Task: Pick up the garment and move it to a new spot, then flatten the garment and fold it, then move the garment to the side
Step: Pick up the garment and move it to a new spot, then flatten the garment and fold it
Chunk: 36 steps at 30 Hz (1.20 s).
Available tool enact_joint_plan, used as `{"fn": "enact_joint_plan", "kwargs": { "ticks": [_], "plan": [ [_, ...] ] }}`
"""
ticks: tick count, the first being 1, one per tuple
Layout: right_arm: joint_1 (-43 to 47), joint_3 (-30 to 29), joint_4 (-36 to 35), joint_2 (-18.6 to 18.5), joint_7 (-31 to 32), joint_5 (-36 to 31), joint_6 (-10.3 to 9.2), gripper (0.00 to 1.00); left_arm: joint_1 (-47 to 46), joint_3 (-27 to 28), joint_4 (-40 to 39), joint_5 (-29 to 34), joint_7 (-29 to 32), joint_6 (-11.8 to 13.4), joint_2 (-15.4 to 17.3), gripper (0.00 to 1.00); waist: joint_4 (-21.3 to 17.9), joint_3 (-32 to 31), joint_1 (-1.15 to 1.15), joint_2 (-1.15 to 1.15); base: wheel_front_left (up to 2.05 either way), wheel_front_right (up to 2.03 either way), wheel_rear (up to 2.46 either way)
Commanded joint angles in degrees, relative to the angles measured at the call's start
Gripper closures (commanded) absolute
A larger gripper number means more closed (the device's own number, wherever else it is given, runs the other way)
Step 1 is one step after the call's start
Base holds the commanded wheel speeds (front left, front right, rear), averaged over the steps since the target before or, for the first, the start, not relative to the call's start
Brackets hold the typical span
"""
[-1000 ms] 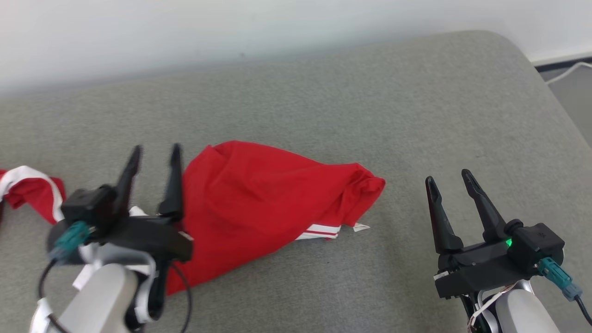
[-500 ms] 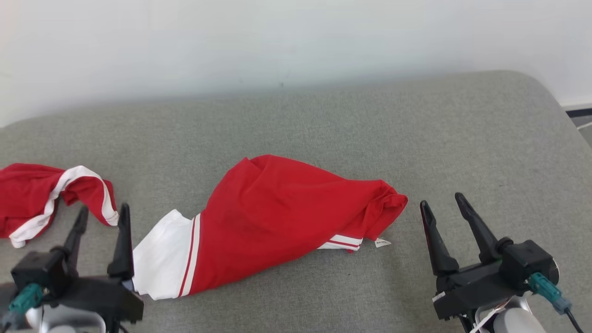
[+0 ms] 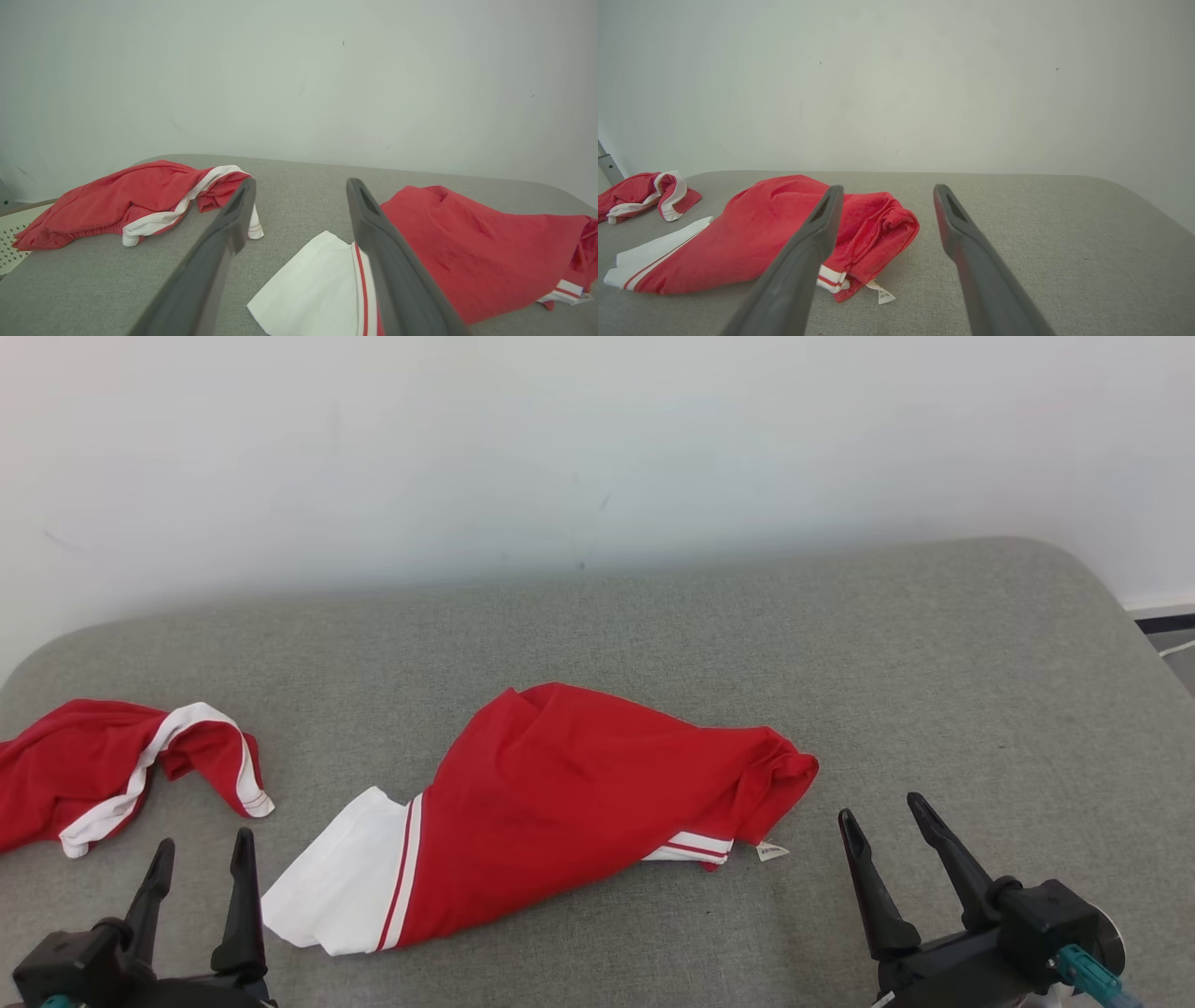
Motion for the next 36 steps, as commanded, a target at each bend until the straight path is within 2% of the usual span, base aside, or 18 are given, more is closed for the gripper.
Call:
{"fn": "enact_joint_plan", "kwargs": {
  "ticks": [1, 12, 19, 28, 36],
  "plan": [
    [0.3, -0.1, -0.3, 0.0, 0.0, -0.3, 0.0, 0.0, 0.6, 0.4, -0.1, -0.3, -0.3, 0.2, 0.2, 0.0, 0.1, -0.1, 0.01, 0.0, 0.0, 0.0, 0.0],
    [2.3, -1.4, -3.1, 0.3, 1.3, -0.7, 0.0, 0.0, 1.0, 0.6, -0.2, 0.3, -0.5, 0.9, 0.6, 0.0, 0.5, -0.4, 0.01, 0.0, 0.0, 0.0, 0.0],
    [2.0, -0.2, -3.1, 0.3, 2.3, -1.3, 0.0, 0.0, -0.9, -0.5, 0.2, 0.7, 0.4, 0.0, 0.5, 0.0, 2.2, 0.2, 0.01, 0.0, 0.0, 0.0, 0.0],
    [-1.5, 9.9, 1.6, -5.9, 4.9, -2.1, 0.0, 0.0, -4.6, -3.5, 0.5, 2.2, 0.9, -1.0, -1.8, 0.0, 8.1, 3.6, 0.01, 0.0, 0.0, 0.0, 0.0],
    [-9.2, 16.5, 10.3, -13.3, 4.4, -5.1, -0.01, 0.0, -9.2, -6.4, 1.8, 3.6, 0.4, -3.1, -5.1, 0.0, 12.7, 9.2, 0.01, 0.0, 0.0, 0.0, 0.0]
  ]
}}
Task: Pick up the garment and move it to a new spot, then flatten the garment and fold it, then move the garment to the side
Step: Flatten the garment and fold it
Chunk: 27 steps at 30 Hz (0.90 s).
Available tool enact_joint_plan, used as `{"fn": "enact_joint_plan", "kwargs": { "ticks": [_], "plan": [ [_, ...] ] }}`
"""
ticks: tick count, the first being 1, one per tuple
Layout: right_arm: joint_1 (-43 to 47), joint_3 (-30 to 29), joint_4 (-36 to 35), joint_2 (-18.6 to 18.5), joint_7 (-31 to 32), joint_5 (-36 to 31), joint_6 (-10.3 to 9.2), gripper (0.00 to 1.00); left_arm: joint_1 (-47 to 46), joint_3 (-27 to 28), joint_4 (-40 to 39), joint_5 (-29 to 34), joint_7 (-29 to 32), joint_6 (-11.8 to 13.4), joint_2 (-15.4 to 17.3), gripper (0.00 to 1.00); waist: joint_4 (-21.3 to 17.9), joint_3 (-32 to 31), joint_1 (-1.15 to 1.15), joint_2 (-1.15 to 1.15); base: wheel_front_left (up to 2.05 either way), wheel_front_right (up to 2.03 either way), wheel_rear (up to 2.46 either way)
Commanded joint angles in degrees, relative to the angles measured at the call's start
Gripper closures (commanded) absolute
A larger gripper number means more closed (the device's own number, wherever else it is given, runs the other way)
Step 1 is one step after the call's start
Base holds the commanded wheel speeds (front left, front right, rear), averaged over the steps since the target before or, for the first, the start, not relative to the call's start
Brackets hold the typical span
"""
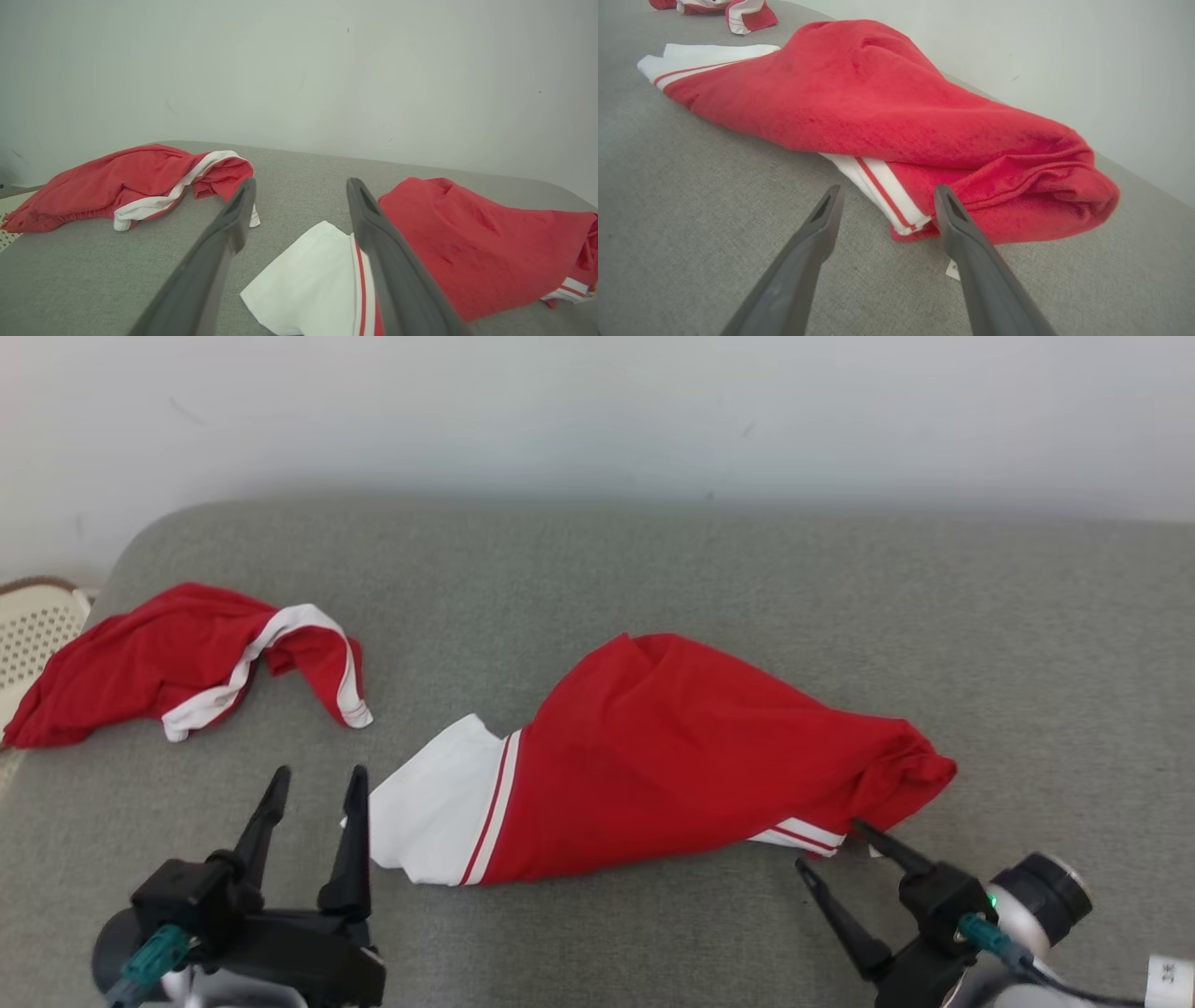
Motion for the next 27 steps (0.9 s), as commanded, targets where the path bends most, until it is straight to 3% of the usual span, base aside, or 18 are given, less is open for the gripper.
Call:
{"fn": "enact_joint_plan", "kwargs": {
  "ticks": [1, 9, 10, 11, 12, 19, 27],
  "plan": [
    [-2.9, 1.0, 1.9, -1.5, -1.0, -1.2, -0.04, 0.0, -1.9, -0.6, 0.6, 0.8, -0.3, -0.6, -0.8, 0.0, 3.7, 4.3, -0.01, 0.0, 0.0, 0.0, 0.0],
    [-10.1, 5.5, 10.3, -3.2, -2.6, -4.4, -0.04, 0.0, -4.8, -1.6, 3.4, 1.5, -1.1, -2.4, -3.5, 0.0, 5.8, 6.8, -0.01, 0.0, 0.0, 0.0, 0.0],
    [-10.7, 6.0, 11.2, -3.3, -2.7, -4.4, -0.04, 0.12, -5.0, -1.6, 3.7, 1.6, -1.2, -2.4, -3.9, 0.0, 5.9, 6.9, -0.01, 0.0, 0.0, 0.0, 0.0],
    [-11.4, 6.6, 11.8, -3.2, -3.1, -4.1, -0.04, 0.67, -5.1, -1.5, 4.0, 1.6, -1.3, -2.5, -4.1, 0.0, 6.0, 7.0, -0.01, 0.0, 0.0, 0.0, 0.0],
    [-12.0, 7.2, 12.0, -3.3, -3.4, -3.8, -0.04, 1.0, -5.1, -1.4, 4.2, 1.7, -1.3, -2.7, -4.3, 0.0, 5.9, 7.1, -0.01, 0.0, 0.0, 0.0, 0.0],
    [-13.1, 15.2, 5.6, -7.1, -1.3, 3.5, -0.03, 1.0, -4.6, 0.2, 4.7, 2.3, -1.6, -2.5, -4.3, 0.0, 3.5, 7.1, -0.01, 0.0, 0.0, 0.0, 0.0],
    [-15.9, 30.8, -16.8, -21.4, 13.8, 21.8, -0.04, 1.0, -4.3, 1.5, 4.8, 2.7, -1.7, -2.4, -3.5, 0.0, -0.1, 6.8, -0.01, 0.0, 0.0, 0.0, 0.0]
  ]
}}
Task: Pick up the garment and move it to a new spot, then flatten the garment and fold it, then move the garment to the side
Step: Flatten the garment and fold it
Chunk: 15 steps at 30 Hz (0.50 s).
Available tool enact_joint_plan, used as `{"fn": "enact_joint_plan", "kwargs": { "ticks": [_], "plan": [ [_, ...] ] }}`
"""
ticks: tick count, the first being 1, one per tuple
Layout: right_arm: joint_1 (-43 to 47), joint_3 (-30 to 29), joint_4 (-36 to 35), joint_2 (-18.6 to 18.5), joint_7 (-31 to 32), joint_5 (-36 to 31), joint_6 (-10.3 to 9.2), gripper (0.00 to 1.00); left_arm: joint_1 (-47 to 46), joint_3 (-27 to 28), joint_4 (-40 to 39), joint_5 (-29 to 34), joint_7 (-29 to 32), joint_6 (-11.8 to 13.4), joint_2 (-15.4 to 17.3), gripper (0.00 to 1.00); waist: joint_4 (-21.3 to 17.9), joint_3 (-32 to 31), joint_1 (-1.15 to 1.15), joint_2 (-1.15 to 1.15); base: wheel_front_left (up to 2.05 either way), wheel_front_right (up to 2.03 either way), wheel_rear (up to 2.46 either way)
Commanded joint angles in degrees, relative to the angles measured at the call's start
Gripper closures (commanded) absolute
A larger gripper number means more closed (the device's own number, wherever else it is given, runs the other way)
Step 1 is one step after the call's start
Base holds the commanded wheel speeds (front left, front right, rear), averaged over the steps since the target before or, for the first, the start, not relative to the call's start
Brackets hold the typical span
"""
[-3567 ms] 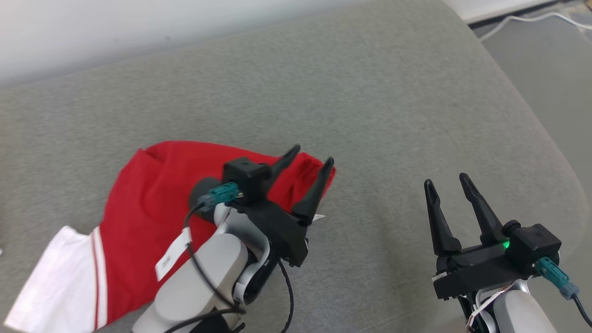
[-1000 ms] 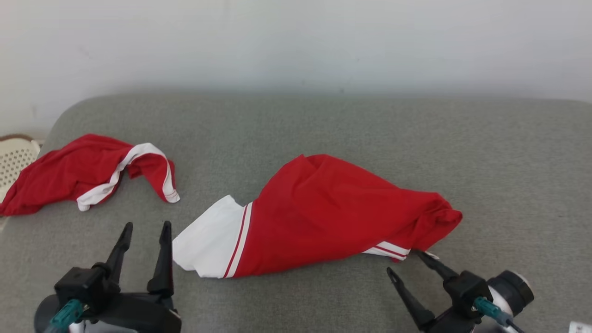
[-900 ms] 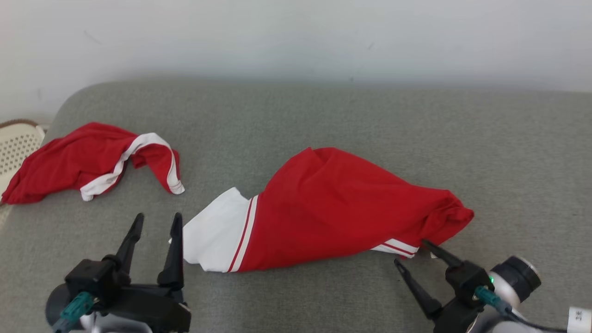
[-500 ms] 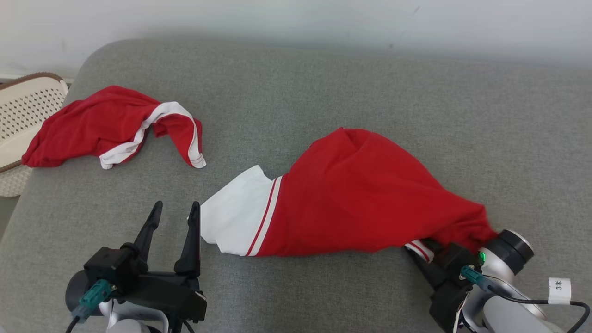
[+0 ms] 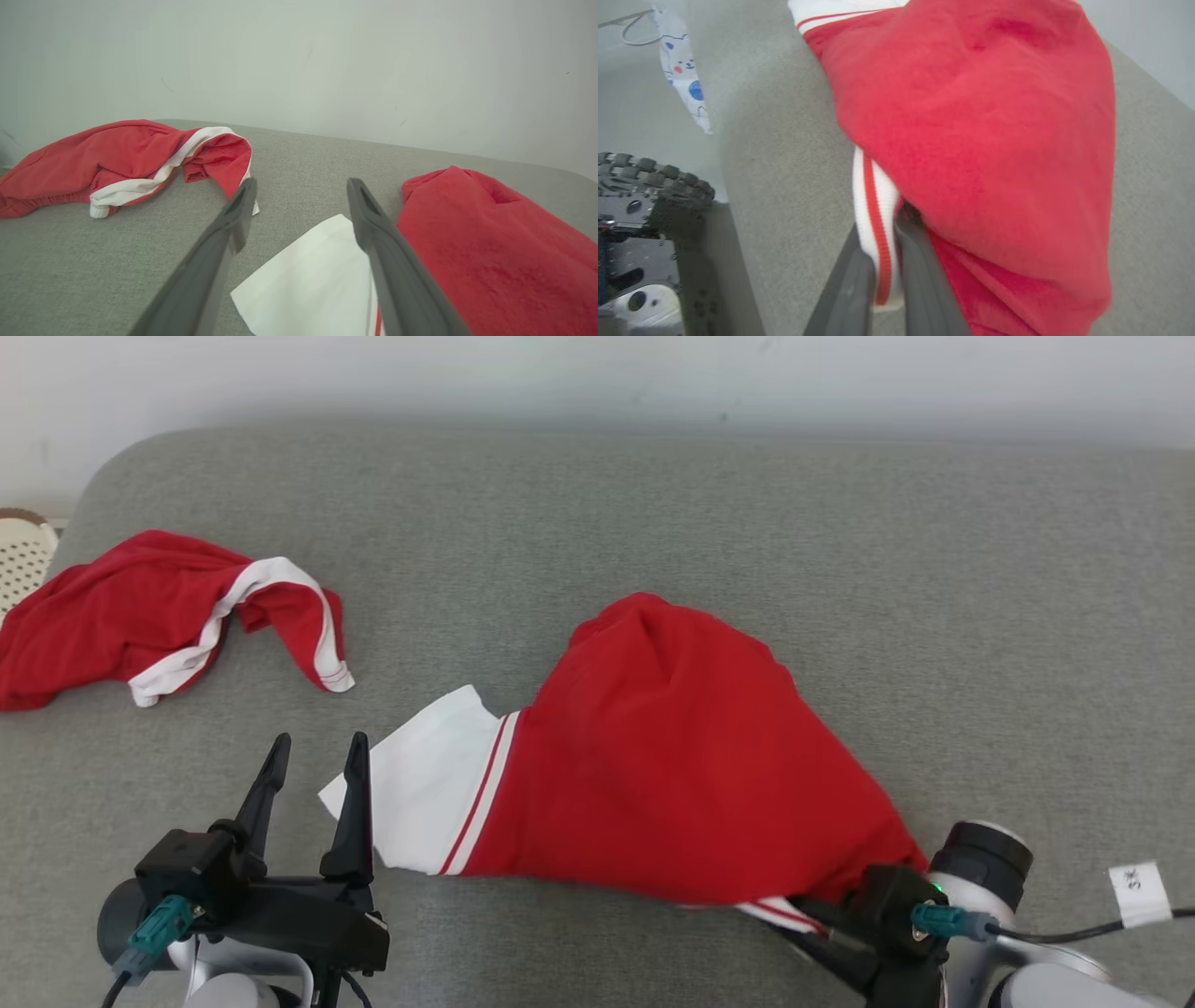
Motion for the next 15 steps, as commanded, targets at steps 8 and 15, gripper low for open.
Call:
{"fn": "enact_joint_plan", "kwargs": {
  "ticks": [8, 15],
  "plan": [
    [-4.6, 1.3, -15.0, -4.6, 6.4, 22.8, -0.03, 1.0, -0.3, -0.2, 0.2, 0.6, -0.4, -0.3, 0.2, 0.0, -0.7, -0.4, -0.01, -0.01, 0.0, 0.0, 0.0],
    [-3.4, -10.9, -10.5, -1.3, -3.3, 39.9, -0.02, 1.0, -1.1, -0.7, 0.5, 0.7, -0.4, -0.7, -0.4, 0.0, 0.3, -0.4, -0.01, -0.01, 0.0, 0.0, 0.0]
  ]
}}
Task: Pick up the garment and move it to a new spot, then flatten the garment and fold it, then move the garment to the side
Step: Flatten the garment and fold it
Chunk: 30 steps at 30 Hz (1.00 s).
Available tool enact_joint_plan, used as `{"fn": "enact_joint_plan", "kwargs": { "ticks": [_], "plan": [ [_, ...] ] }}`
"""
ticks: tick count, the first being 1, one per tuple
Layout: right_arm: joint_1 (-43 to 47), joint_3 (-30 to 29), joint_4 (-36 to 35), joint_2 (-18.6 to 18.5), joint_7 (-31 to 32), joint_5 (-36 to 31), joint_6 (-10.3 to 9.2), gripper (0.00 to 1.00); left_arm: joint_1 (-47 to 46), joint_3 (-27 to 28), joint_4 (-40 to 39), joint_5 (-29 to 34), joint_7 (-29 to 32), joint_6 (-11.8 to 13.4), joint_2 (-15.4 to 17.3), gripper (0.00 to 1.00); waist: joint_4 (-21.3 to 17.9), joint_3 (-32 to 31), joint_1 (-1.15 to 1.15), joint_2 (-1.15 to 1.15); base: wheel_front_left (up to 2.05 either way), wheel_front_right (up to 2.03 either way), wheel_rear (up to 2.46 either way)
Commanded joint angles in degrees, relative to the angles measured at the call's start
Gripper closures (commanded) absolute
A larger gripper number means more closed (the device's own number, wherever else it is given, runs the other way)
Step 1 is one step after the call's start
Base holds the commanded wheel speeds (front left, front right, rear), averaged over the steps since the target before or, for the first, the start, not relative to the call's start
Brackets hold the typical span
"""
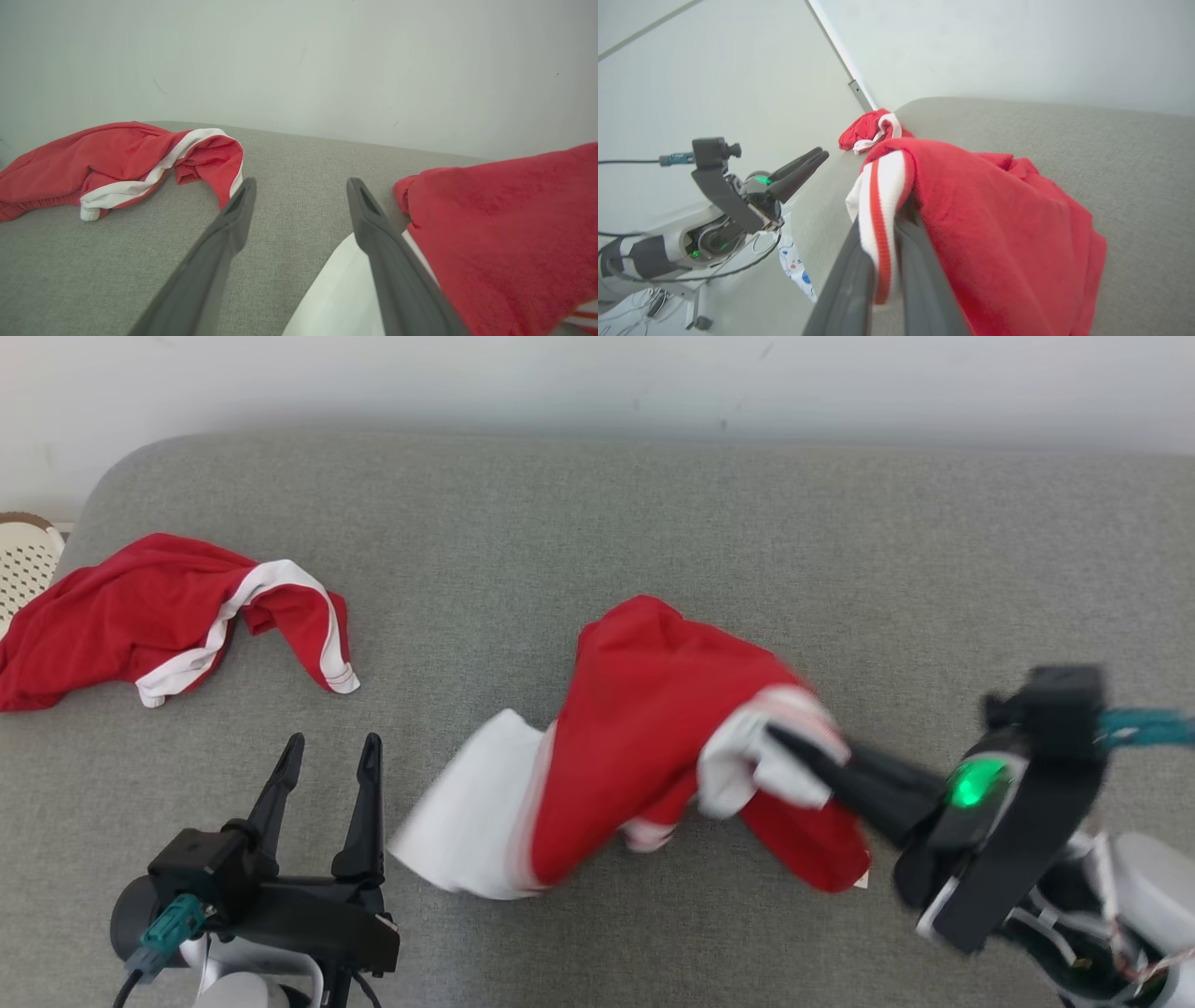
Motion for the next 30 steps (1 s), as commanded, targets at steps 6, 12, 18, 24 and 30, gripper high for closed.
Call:
{"fn": "enact_joint_plan", "kwargs": {
  "ticks": [6, 12, 18, 24, 30],
  "plan": [
    [2.2, -5.2, 7.3, 1.6, -6.7, 7.7, -0.01, 1.0, -1.3, -0.3, 0.2, 0.8, -0.3, -0.4, -0.4, 0.0, 0.4, 0.6, 0.0, -0.01, 0.0, 0.0, 0.0],
    [1.6, -7.8, 17.5, 5.3, -13.8, 13.2, 0.0, 1.0, -2.1, -0.8, 0.7, 0.9, -0.3, -0.7, -0.7, 0.0, -0.1, 1.4, 0.0, -0.01, 0.0, 0.0, 0.0],
    [0.5, -8.6, 30.6, 9.0, -18.2, 14.7, 0.0, 1.0, -3.1, -1.6, 1.2, 1.2, -0.2, -0.9, -1.1, 0.0, -0.1, 1.9, 0.0, -0.01, 0.0, 0.0, 0.0],
    [-0.1, -9.0, 37.5, 11.4, -20.0, 10.5, 0.0, 0.0, -3.4, -1.8, 1.7, 1.3, -0.2, -0.9, -1.1, 0.0, -0.4, 1.8, 0.0, -0.01, 0.0, 0.0, 0.0],
    [2.8, -16.7, 37.9, 13.3, -20.1, -3.5, 0.0, 0.0, -2.1, -0.8, 1.5, 0.8, -0.2, -0.1, -0.3, 0.0, -1.7, 0.8, 0.0, -0.01, 0.0, 0.0, 0.0]
  ]
}}
